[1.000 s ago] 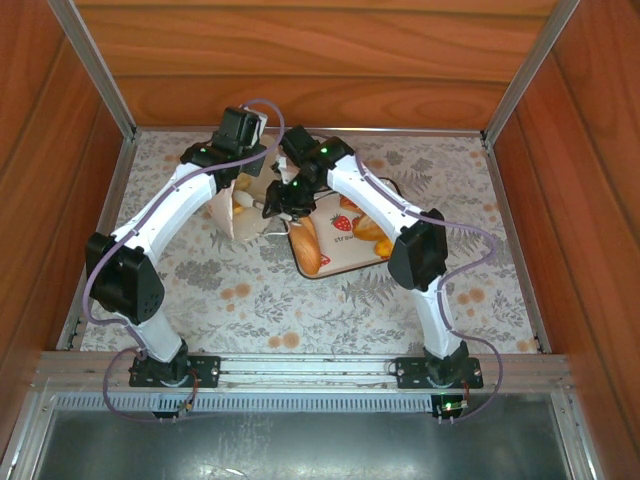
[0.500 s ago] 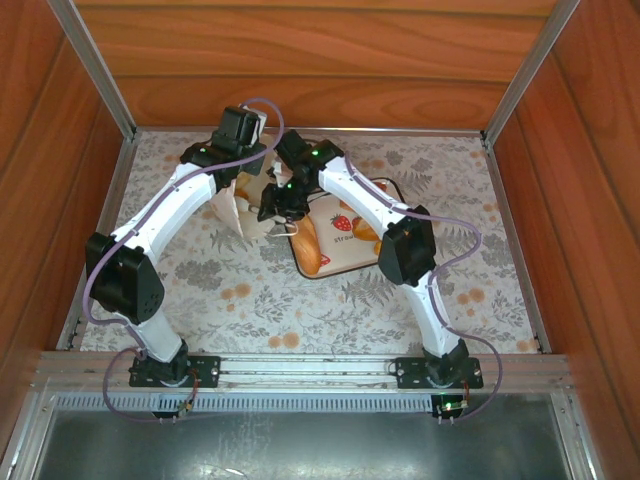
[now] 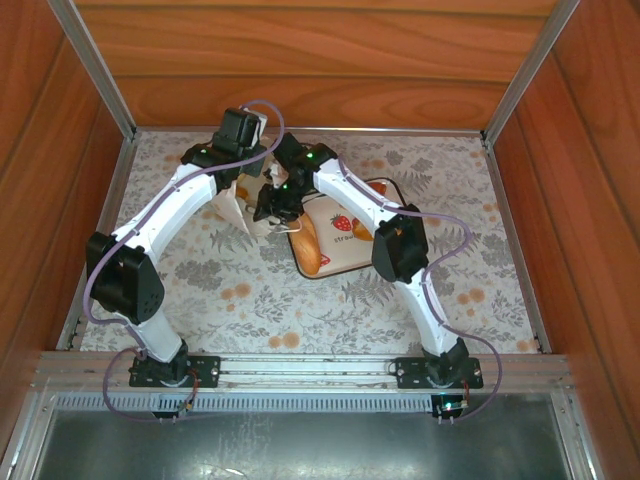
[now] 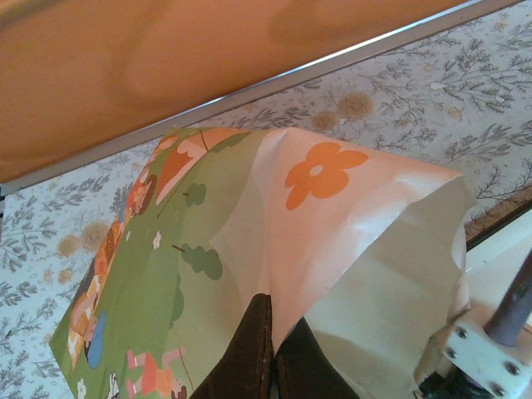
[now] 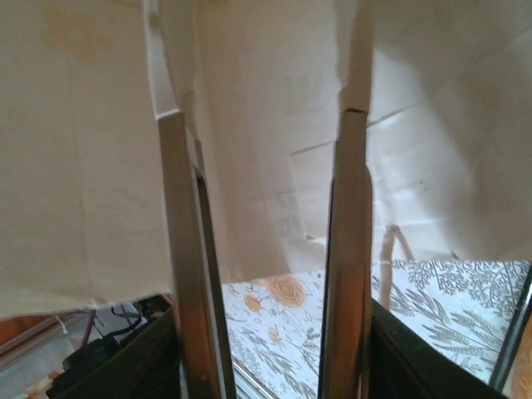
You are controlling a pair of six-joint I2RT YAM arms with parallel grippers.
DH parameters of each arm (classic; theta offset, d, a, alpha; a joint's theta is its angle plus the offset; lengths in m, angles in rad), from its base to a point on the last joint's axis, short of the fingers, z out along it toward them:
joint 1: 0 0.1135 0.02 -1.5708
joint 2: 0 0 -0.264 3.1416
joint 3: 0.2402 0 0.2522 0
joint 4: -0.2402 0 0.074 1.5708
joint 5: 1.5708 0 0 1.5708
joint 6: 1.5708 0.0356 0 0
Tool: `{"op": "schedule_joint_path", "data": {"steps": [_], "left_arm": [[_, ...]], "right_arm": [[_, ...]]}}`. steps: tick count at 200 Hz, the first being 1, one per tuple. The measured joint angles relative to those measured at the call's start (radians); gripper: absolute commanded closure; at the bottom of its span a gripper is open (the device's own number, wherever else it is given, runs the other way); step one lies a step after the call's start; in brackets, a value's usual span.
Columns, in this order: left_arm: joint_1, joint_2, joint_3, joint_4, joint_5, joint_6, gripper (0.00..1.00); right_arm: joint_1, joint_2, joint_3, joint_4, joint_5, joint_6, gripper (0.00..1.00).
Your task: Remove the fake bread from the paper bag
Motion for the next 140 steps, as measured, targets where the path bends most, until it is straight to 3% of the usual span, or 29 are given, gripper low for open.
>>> {"op": "schedule_joint_path", "data": {"steps": [13, 26, 95, 140], "left_arm": [[0.0, 0.0, 0.0, 0.0, 0.0, 0.0, 1.0], [0.0, 0.0, 0.0, 0.0, 0.0, 0.0, 1.0], [0.0, 0.0, -0.002, 0.002, -0.002, 0.0, 1.0], [-0.001, 0.0, -0.002, 0.006, -0.014, 0.0, 1.0]], "right_arm": [[0.0, 0.006, 0.007, 0.005, -0.001, 0.009, 0.57], [0.0, 0.013, 0.017, 0.006, -0.002, 0.014, 0.69], [-0.001, 0.018, 0.065, -0.016, 0.033, 0.014, 0.94], [0.0, 0.007, 0.065, -0.046, 0.105, -0.011, 0.98]]}}
